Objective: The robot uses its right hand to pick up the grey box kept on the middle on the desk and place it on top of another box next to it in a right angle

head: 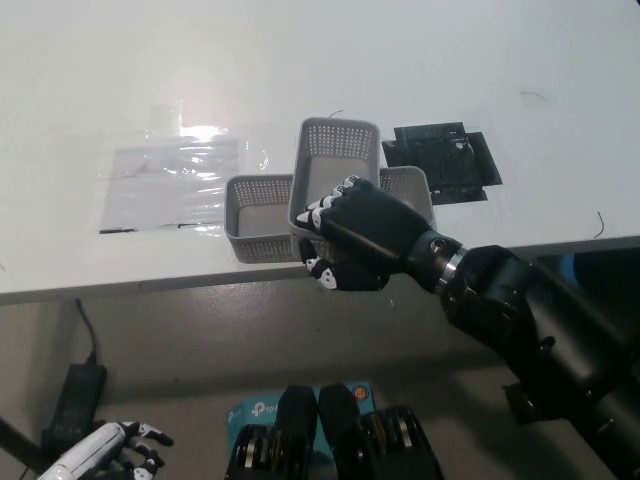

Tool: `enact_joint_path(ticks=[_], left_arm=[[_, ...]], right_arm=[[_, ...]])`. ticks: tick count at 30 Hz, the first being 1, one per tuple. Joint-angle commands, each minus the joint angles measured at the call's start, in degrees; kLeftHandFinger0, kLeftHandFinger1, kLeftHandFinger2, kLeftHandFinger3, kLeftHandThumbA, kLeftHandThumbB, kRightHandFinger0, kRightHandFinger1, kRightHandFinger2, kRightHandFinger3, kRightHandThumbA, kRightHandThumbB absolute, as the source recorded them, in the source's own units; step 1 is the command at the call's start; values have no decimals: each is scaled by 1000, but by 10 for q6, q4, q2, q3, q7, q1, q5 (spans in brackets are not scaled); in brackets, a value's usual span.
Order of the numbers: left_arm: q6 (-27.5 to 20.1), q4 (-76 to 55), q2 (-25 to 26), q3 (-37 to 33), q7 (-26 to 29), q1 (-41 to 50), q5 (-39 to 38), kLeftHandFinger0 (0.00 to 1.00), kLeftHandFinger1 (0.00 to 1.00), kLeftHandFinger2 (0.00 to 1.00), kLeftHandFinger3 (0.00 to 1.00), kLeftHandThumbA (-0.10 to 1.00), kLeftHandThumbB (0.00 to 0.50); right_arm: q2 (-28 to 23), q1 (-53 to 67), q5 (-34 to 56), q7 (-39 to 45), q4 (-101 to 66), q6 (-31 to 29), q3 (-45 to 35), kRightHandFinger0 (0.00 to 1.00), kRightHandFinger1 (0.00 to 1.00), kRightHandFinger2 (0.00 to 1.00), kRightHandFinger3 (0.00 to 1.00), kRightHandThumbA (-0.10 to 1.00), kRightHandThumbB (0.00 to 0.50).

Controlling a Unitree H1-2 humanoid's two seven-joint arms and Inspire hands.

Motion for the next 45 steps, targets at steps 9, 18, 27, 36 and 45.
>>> enact_joint_path(ticks=[9,18,27,36,45], left_arm=[[2,-12,23,5,-9,-3,0,397,429,568,672,267,337],[7,-11,22,4,-11,-1,1,418,441,586,679,270,335],[6,-9,20,4,-11,0,-2,400,428,563,681,272,333],[0,-10,17,6,-7,4,-3,389,418,563,670,264,333],[-3,-10,14,3,-4,10,-1,369,401,543,679,256,320]], right_arm=[[-28,-38,-17,1,11,-15,12,2,307,581,434,-100,0],[-27,-22,-25,23,-21,4,10,296,531,717,978,-100,57],[-26,-10,-31,47,-49,19,9,865,1000,1000,1000,220,82],[-29,-10,-39,76,-65,34,6,916,1000,1000,1000,279,136],[-42,-5,-38,86,-85,34,2,848,1000,1000,1000,299,140]])
